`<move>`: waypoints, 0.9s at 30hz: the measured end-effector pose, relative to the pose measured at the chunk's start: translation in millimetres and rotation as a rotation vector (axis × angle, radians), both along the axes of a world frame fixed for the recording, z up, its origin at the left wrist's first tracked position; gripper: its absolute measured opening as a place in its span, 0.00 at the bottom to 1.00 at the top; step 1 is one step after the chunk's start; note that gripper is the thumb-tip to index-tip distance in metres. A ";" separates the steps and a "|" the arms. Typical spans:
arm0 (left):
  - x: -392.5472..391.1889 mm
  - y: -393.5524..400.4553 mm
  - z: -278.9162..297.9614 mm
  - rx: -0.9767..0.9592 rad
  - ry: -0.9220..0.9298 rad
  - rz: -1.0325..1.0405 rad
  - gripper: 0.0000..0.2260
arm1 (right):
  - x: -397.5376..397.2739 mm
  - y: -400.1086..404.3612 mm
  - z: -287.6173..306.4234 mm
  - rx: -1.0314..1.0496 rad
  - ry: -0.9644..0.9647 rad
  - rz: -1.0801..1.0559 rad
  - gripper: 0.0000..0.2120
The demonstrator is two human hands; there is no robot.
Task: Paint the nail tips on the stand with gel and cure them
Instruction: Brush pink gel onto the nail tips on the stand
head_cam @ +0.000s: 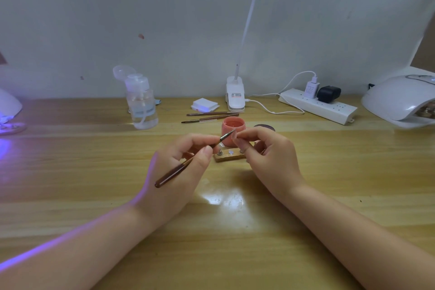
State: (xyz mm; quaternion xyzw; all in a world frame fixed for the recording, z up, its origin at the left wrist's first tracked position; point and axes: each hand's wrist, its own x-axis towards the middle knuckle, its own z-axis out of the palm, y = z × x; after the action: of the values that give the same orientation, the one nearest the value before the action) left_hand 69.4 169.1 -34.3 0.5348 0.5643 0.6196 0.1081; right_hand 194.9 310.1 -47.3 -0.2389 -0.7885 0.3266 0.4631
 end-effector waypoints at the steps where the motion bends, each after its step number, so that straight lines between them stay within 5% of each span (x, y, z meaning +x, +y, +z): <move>1: -0.3 -0.5 -0.3 0.002 0.008 -0.004 0.09 | 0.0 -0.1 0.0 -0.005 -0.001 0.001 0.02; 27: -1.1 -0.5 -2.0 0.013 -0.049 -0.042 0.11 | -1.0 -0.6 -1.1 -0.047 0.020 0.030 0.01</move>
State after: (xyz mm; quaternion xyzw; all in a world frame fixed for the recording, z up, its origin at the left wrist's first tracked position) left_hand 68.4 168.6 -36.3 0.5319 0.5463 0.6336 0.1313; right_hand 193.9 309.5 -48.4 -0.2346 -0.7795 0.3544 0.4602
